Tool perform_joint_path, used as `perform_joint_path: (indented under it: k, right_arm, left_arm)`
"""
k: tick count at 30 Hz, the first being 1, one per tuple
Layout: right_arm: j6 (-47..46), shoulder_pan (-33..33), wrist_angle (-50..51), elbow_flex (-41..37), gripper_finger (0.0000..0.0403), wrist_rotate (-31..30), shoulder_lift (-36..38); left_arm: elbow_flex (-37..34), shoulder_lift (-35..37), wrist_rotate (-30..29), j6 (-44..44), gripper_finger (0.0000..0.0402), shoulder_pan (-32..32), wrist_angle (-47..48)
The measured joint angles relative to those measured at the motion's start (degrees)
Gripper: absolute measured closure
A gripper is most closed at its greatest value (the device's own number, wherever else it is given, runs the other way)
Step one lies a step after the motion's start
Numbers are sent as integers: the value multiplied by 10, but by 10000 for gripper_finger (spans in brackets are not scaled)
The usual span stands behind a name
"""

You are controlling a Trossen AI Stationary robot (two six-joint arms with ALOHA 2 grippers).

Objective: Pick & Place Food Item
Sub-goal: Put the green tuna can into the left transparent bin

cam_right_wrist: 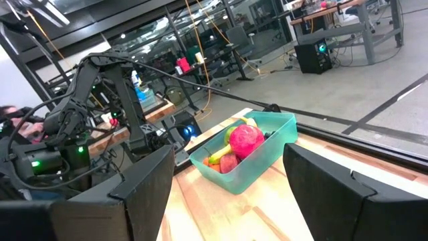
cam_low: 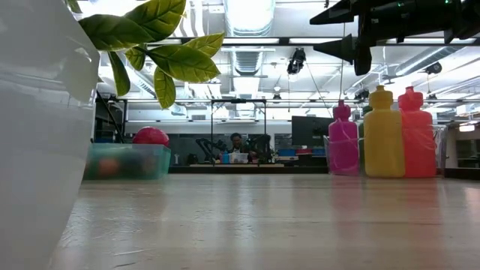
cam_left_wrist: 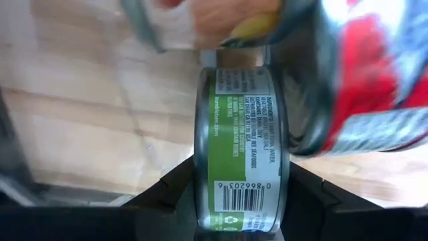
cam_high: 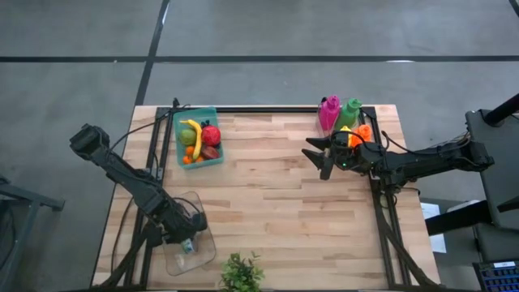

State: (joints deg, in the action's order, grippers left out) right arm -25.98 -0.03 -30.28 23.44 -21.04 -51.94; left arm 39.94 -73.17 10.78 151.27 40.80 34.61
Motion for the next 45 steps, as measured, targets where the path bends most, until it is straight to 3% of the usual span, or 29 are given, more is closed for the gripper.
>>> perform_joint_path:
  k: [4,12,30,45]
  right_arm:
    - [0,0,0,0,126,0,0]
    - [0,0,0,0,126,0,0]
    - [0,0,0,0,126,0,0]
    - [0,0,0,0,126,0,0]
  left_arm:
    - [0,0,-29,-14,231,0,-1]
    - [0,0,-49,-26,164,0,-1]
    - [0,1,-48,-26,166,0,-3]
    - [4,48,-36,-22,166,-1,-23]
